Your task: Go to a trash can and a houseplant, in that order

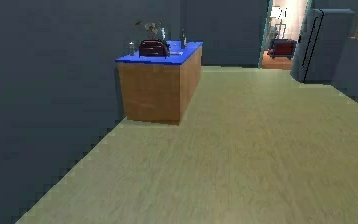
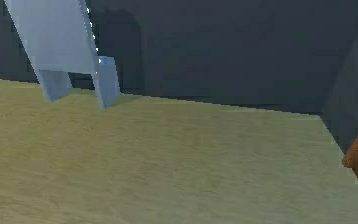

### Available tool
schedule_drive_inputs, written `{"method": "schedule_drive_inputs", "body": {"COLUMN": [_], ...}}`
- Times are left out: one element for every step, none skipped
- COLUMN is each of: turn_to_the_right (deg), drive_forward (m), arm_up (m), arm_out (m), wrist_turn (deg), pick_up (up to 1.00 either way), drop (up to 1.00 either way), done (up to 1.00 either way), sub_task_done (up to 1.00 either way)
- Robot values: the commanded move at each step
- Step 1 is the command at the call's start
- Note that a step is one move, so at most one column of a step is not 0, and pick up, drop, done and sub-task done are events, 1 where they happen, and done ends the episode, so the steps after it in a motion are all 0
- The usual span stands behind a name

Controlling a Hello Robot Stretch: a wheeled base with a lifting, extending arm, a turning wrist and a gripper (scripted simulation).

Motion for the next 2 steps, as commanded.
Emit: {"method": "schedule_drive_inputs", "body": {"turn_to_the_right": [-6.0,0.0], "drive_forward": [0.0,1.0], "arm_up": [0.0,0.0], "arm_out": [0.0,0.0], "wrist_turn": [0.0,0.0], "pick_up": [0.0,0.0], "drop": [0.0,0.0], "done": [0.0,0.0], "sub_task_done": [0.0,0.0]}}
